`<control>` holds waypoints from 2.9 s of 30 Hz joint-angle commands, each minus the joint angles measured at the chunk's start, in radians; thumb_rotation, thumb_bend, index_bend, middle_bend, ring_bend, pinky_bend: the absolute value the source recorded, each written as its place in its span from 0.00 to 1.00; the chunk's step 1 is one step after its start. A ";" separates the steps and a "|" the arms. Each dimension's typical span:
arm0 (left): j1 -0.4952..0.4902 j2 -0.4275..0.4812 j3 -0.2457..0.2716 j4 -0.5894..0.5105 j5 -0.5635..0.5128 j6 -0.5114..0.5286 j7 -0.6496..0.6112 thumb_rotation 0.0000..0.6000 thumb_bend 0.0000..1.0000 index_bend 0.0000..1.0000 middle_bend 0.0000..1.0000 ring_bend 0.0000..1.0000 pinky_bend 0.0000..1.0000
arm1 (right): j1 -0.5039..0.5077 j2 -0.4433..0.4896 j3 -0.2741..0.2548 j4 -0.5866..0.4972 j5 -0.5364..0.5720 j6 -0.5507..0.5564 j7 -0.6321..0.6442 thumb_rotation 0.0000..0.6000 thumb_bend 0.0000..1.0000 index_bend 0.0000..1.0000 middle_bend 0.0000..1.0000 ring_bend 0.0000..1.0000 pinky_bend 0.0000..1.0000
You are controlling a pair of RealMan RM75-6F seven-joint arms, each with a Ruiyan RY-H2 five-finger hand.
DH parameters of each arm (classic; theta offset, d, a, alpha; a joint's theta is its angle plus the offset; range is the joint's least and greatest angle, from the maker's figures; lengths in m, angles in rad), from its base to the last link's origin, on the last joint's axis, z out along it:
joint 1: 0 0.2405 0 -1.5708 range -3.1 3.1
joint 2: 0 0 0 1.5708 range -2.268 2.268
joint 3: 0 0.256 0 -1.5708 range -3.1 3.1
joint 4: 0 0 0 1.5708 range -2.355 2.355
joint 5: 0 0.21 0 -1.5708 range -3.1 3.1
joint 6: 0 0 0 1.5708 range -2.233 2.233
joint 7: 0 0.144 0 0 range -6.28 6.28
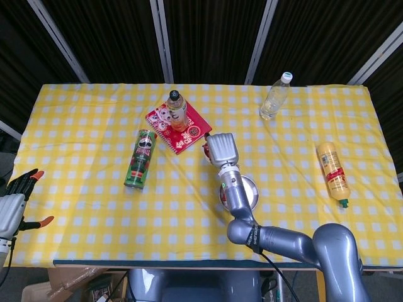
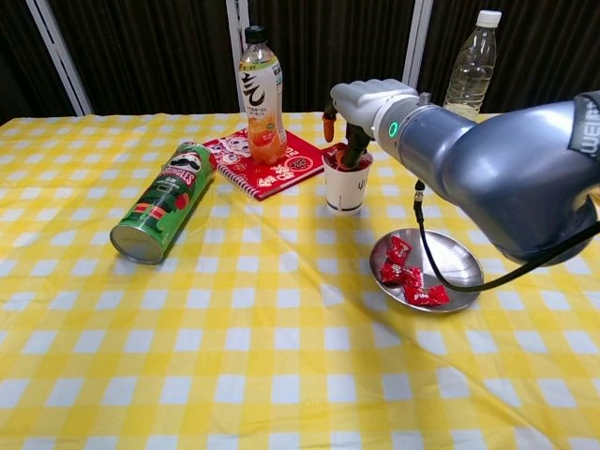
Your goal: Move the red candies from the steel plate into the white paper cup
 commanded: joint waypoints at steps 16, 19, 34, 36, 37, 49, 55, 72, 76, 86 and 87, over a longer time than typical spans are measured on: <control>0.007 -0.006 0.003 0.013 0.027 0.026 0.002 1.00 0.03 0.00 0.00 0.00 0.00 | -0.127 0.144 -0.056 -0.372 -0.065 0.215 -0.016 1.00 0.51 0.35 0.82 0.90 0.92; 0.006 -0.007 0.004 0.010 0.034 0.027 0.004 1.00 0.03 0.00 0.00 0.00 0.00 | -0.180 0.156 -0.124 -0.467 -0.094 0.259 -0.009 1.00 0.46 0.35 0.82 0.90 0.92; 0.012 -0.010 0.013 0.040 0.065 0.044 -0.028 1.00 0.03 0.00 0.00 0.00 0.00 | -0.276 0.129 -0.234 -0.497 -0.110 0.267 0.018 1.00 0.30 0.35 0.82 0.90 0.92; 0.013 -0.010 0.014 0.042 0.066 0.043 -0.031 1.00 0.03 0.00 0.00 0.00 0.00 | -0.287 0.131 -0.241 -0.502 -0.107 0.260 0.022 1.00 0.30 0.35 0.82 0.90 0.92; 0.012 -0.010 0.014 0.042 0.067 0.043 -0.032 1.00 0.03 0.00 0.00 0.00 0.00 | -0.291 0.131 -0.244 -0.504 -0.107 0.259 0.023 1.00 0.30 0.35 0.82 0.90 0.92; 0.012 -0.009 0.016 0.041 0.075 0.047 -0.035 1.00 0.03 0.00 0.00 0.00 0.00 | -0.325 0.135 -0.255 -0.524 -0.085 0.260 -0.001 1.00 0.30 0.36 0.82 0.90 0.92; 0.012 -0.008 0.015 0.032 0.074 0.048 -0.028 1.00 0.03 0.00 0.00 0.00 0.00 | -0.330 0.146 -0.253 -0.550 -0.059 0.268 -0.038 1.00 0.30 0.36 0.82 0.90 0.92; 0.012 -0.007 0.015 0.034 0.071 0.047 -0.038 1.00 0.03 0.00 0.00 0.00 0.00 | -0.349 0.142 -0.249 -0.529 -0.014 0.242 -0.045 1.00 0.30 0.36 0.82 0.90 0.92; 0.013 -0.007 0.015 0.034 0.070 0.046 -0.040 1.00 0.03 0.00 0.00 0.00 0.00 | -0.349 0.142 -0.248 -0.525 0.000 0.238 -0.054 1.00 0.30 0.36 0.82 0.90 0.92; 0.013 -0.007 0.013 0.032 0.066 0.046 -0.039 1.00 0.03 0.00 0.00 0.00 0.00 | -0.344 0.130 -0.236 -0.488 0.026 0.210 -0.056 1.00 0.30 0.39 0.82 0.90 0.92; 0.013 -0.007 0.013 0.032 0.065 0.046 -0.039 1.00 0.03 0.00 0.00 0.00 0.00 | -0.344 0.130 -0.235 -0.485 0.028 0.207 -0.054 1.00 0.30 0.40 0.82 0.90 0.92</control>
